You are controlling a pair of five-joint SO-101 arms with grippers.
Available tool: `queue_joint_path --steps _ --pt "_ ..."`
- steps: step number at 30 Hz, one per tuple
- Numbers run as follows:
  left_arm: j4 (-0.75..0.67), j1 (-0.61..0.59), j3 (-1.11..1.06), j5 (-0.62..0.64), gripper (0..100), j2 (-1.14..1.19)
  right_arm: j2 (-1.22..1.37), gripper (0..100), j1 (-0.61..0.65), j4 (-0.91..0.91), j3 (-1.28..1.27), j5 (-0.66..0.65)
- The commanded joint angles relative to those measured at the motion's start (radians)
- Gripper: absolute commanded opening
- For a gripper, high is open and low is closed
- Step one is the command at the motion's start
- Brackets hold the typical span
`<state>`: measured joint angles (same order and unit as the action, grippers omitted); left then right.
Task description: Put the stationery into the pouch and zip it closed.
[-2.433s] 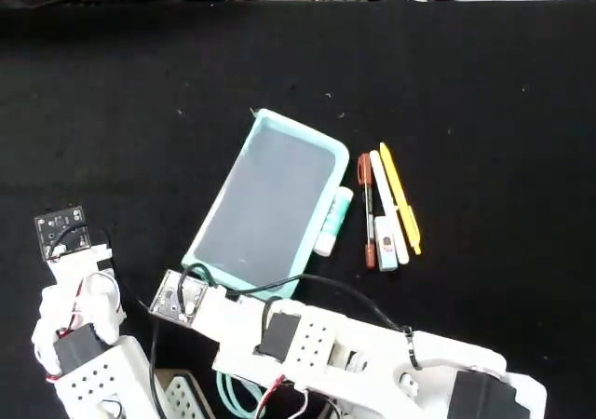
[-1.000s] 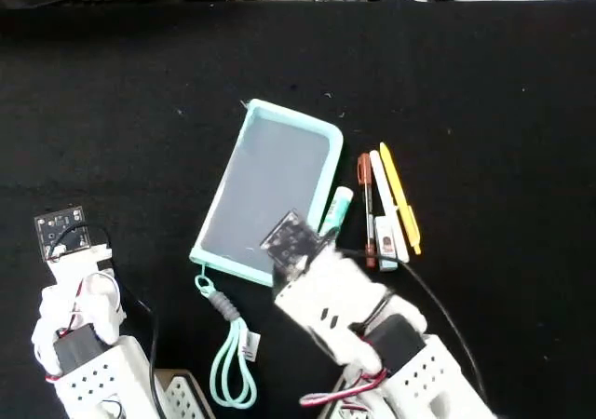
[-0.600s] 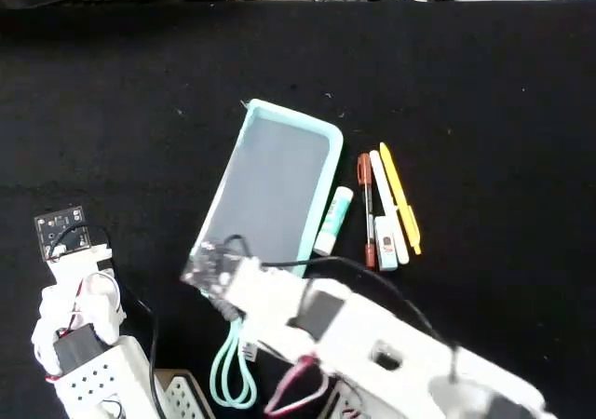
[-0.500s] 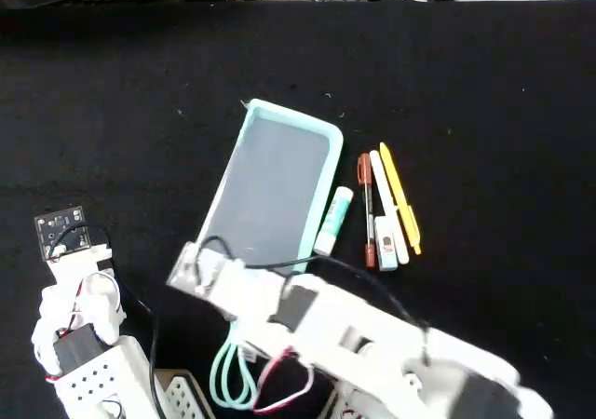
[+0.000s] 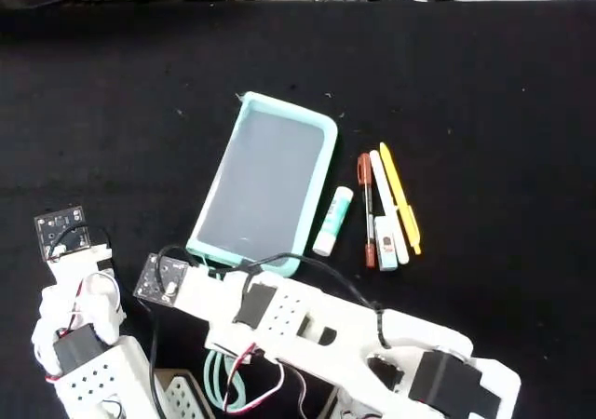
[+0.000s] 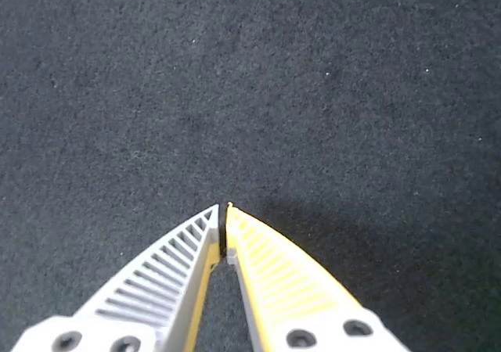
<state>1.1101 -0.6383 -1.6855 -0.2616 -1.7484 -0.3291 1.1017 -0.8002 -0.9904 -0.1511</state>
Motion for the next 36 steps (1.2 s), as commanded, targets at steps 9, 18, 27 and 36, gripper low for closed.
queue_joint_path --steps 9,18,27,36 --pt "-0.011 0.008 -0.016 -0.005 3 0.002 0.004 39.5 0.012 0.020 0.091 0.055" --pt "-0.011 0.008 -0.016 -0.005 3 0.002 0.053 30.8 0.009 0.052 0.085 0.167" --pt "-0.011 0.008 -0.016 -0.005 3 0.002 0.366 32.6 -0.028 -0.120 0.323 0.124" --pt "-0.011 0.008 -0.016 -0.005 3 0.002 0.475 5.0 -0.061 -0.207 0.429 0.087"
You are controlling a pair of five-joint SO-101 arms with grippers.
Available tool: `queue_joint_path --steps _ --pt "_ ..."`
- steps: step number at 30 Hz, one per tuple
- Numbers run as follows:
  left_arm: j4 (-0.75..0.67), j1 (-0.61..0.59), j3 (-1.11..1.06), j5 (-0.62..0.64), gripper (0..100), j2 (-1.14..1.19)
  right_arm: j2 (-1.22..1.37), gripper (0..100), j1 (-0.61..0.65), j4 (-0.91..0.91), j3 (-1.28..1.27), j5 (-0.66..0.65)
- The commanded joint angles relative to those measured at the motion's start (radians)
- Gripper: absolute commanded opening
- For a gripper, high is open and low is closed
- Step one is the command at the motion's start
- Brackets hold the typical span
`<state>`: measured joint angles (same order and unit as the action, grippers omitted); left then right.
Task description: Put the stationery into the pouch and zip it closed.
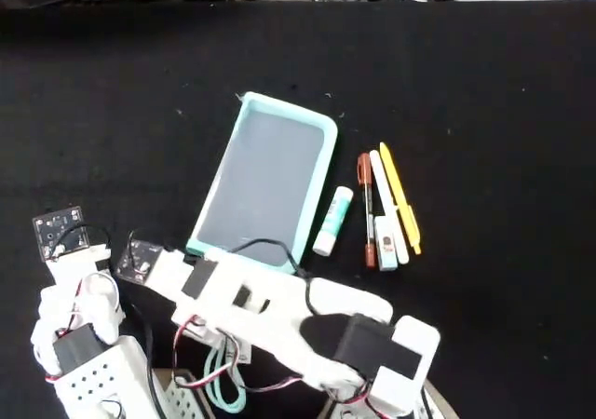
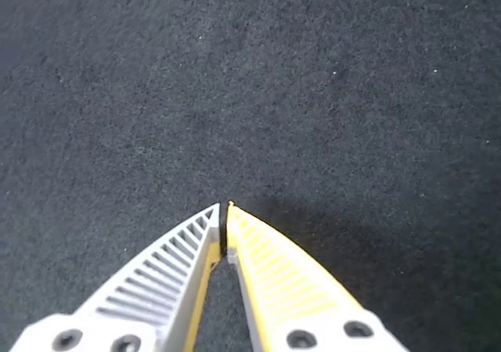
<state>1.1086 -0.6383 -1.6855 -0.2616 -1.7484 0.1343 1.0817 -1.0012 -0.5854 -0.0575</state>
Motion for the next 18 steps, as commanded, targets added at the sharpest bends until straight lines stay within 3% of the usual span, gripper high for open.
queue_joint_path --steps 1,11,18 --pt "-0.009 0.008 -0.016 -0.005 3 0.002 -0.002 0.8 -0.057 -0.006 0.016 -0.006" --pt "-0.009 0.008 -0.016 -0.005 3 0.002 -0.463 1.2 -0.299 -0.012 -0.283 -0.161" --pt "-0.009 0.008 -0.016 -0.005 3 0.002 -0.915 1.7 -0.483 0.034 -0.518 -0.172"
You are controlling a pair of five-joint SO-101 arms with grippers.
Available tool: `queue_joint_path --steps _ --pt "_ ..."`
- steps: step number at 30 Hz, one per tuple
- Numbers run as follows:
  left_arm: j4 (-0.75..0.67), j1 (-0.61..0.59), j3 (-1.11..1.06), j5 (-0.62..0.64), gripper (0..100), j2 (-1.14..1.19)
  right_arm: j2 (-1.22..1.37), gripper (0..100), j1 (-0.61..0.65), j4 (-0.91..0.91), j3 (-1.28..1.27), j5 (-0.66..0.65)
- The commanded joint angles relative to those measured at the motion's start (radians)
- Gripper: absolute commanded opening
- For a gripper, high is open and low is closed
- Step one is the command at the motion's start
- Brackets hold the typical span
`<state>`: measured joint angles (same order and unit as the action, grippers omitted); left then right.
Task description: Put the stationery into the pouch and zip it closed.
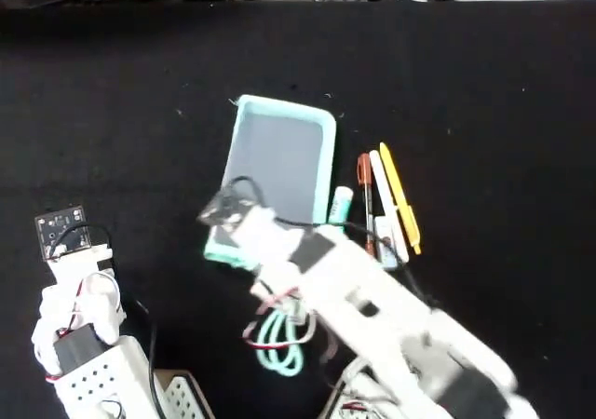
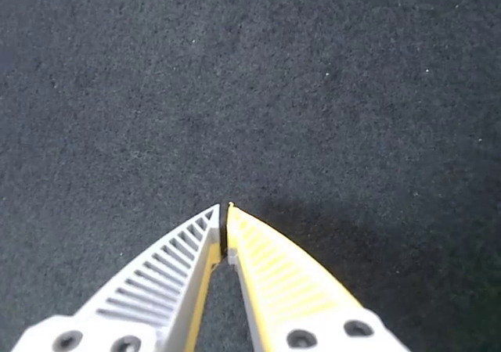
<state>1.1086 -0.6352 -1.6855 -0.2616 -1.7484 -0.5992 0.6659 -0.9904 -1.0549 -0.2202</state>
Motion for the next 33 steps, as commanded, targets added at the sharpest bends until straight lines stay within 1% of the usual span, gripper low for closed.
queue_joint_path --steps 1,4,6,9,17,21,24,28,33 --pt "-0.009 0.005 -0.016 -0.005 3 0.002 -0.222 3.0 -0.078 0.020 -0.074 -0.009" --pt "-0.009 0.005 -0.016 -0.005 3 0.002 -0.283 11.9 -0.080 -0.026 -0.139 -0.009" --pt "-0.009 0.005 -0.016 -0.005 3 0.002 -0.286 18.8 -0.080 -0.012 -0.177 -0.011" --pt "-0.009 0.005 -0.016 -0.005 3 0.002 -0.286 24.0 -0.060 0.009 -0.214 -0.011" --pt "-0.009 0.005 -0.016 -0.005 3 0.002 -0.286 24.8 0.103 0.003 -0.182 -0.002" --pt "-0.009 0.005 -0.016 -0.005 3 0.002 -0.286 24.8 0.118 0.003 -0.134 0.006" --pt "-0.009 0.005 -0.016 -0.005 3 0.002 -0.285 24.8 0.120 0.005 -0.099 0.043" --pt "-0.009 0.005 -0.016 -0.005 3 0.002 -0.274 24.8 0.164 0.009 -0.082 0.046" --pt "-0.009 0.005 -0.016 -0.005 3 0.002 -0.131 24.8 0.176 0.061 -0.062 0.040"
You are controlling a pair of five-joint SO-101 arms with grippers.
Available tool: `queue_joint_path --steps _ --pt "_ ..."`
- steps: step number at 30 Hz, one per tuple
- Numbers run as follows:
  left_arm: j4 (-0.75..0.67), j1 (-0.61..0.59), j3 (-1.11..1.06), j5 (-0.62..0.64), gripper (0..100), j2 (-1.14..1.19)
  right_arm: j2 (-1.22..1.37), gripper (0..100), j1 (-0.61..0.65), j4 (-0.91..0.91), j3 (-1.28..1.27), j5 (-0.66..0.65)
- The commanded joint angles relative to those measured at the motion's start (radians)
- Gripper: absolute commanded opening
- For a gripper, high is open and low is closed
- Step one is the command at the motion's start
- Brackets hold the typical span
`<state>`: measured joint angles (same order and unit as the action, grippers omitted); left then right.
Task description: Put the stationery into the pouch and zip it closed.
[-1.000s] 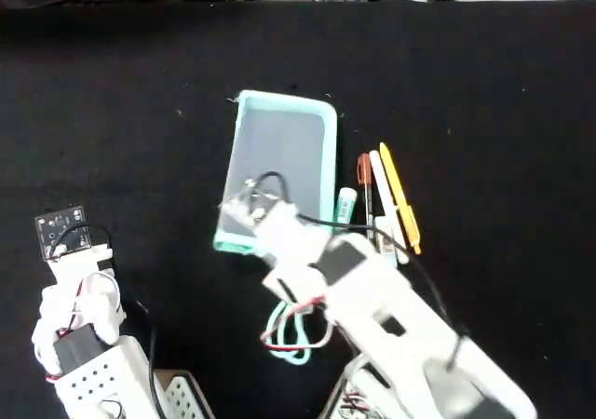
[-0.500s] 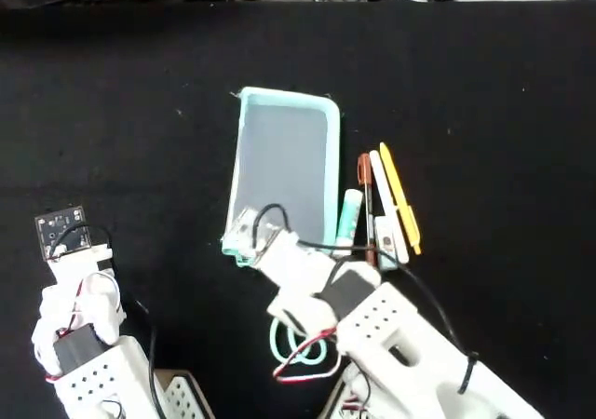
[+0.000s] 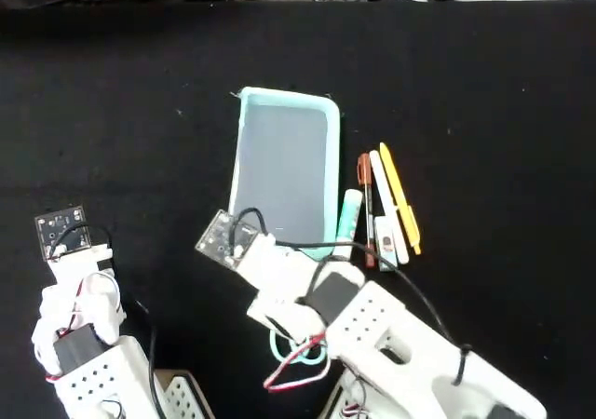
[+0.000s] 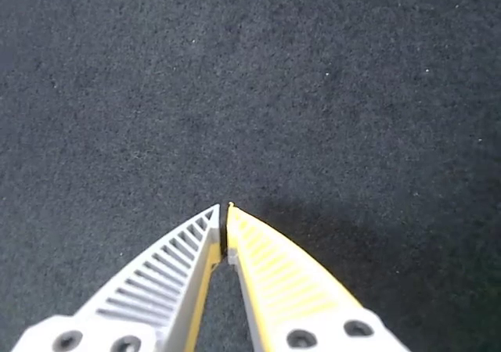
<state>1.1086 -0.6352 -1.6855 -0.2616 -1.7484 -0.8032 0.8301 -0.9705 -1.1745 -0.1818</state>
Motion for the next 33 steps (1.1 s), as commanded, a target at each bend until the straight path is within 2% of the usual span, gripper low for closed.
queue_joint_path --steps 1,10,14,19,21,24,29,33 --pt "-0.009 0.005 -0.016 -0.005 3 0.002 0.117 24.8 0.012 0.060 0.068 0.002" --pt "-0.009 0.005 -0.016 -0.005 3 0.002 0.486 24.8 0.006 0.121 0.274 -0.015" --pt "-0.009 0.005 -0.016 -0.005 3 0.002 0.605 24.5 0.006 0.121 0.326 -0.078" --pt "-0.009 0.005 -0.016 -0.005 3 0.002 0.704 23.8 -0.017 0.178 0.337 -0.084" --pt "-0.009 0.004 -0.016 -0.005 3 0.002 0.714 18.0 -0.048 0.181 0.343 -0.083" --pt "-0.009 0.004 -0.016 -0.005 3 0.002 0.705 1.1 -0.081 0.192 0.343 -0.078" --pt "-0.009 0.004 -0.016 -0.005 3 0.002 0.604 1.2 -0.104 0.203 0.286 -0.077" --pt "-0.009 0.004 -0.016 -0.005 3 0.002 0.380 1.1 -0.104 0.198 0.216 -0.078"
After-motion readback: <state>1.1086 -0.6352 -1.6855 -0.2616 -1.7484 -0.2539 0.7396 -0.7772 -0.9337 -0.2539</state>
